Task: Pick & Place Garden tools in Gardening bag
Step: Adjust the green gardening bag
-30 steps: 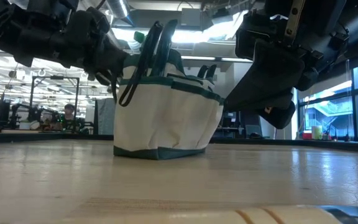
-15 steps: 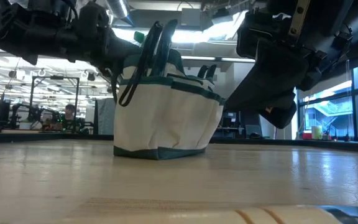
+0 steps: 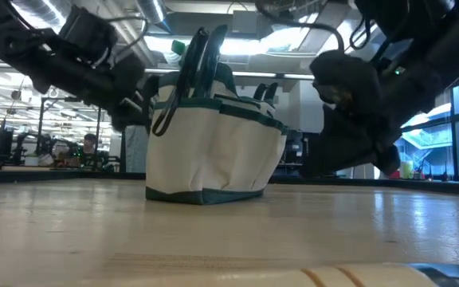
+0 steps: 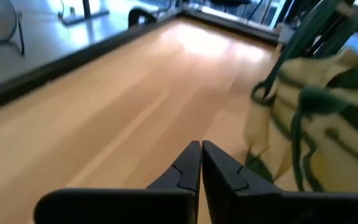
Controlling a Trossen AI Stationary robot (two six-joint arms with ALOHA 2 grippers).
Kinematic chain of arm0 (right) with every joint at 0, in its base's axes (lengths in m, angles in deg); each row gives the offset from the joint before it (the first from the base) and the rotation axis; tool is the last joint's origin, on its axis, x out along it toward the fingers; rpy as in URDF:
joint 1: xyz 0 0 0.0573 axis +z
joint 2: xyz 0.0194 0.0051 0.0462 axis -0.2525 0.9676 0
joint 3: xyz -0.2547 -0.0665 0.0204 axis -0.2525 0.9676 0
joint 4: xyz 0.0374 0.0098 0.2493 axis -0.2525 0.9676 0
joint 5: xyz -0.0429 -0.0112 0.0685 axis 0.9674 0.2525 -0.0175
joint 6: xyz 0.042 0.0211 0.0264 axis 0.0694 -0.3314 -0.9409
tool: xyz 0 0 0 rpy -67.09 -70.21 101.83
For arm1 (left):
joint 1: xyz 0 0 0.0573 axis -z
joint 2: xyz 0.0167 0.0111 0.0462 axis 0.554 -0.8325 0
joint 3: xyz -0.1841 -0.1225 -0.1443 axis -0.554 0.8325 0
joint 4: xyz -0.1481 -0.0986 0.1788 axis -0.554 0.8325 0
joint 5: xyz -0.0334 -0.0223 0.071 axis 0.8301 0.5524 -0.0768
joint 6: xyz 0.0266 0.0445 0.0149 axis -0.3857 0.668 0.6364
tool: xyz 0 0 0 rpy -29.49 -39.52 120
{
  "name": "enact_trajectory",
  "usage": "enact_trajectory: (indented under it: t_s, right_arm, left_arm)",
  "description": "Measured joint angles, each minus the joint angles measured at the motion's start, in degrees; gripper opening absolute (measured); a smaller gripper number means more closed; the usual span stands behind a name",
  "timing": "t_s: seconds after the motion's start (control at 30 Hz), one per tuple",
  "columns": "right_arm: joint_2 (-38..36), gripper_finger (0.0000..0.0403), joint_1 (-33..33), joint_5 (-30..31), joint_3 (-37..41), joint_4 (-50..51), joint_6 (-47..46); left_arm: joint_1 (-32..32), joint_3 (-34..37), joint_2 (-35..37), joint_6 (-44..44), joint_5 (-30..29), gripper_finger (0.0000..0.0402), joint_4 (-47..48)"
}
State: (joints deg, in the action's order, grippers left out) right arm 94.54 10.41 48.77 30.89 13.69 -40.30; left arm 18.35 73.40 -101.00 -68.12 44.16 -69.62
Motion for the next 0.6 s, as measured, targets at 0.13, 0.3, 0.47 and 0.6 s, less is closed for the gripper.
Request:
enact_trajectory:
  t_s: [0.13,0.3,0.47,0.6]
  right_arm:
    - [0.00,0.0003,0.03,3.36,0.00,1.62,-2.19]
    - [0.00,0.0002,-0.02,5.41,0.00,1.58,-1.16]
    - [0.00,0.0001,-0.02,5.41,0.01,1.64,-0.36]
    - [0.00,0.0001,-0.02,5.06,0.00,1.62,-0.19]
  left_arm:
    - [0.05,1.92,0.00,-3.15,0.14,0.0002,0.89]
    - [1.91,3.78,0.00,-1.30,-2.70,0.0001,-2.18]
    - [2.20,3.80,0.00,-0.93,-1.20,0.0001,-8.18]
    - [2.72,3.77,0.02,0.43,-1.26,0.0002,-13.31]
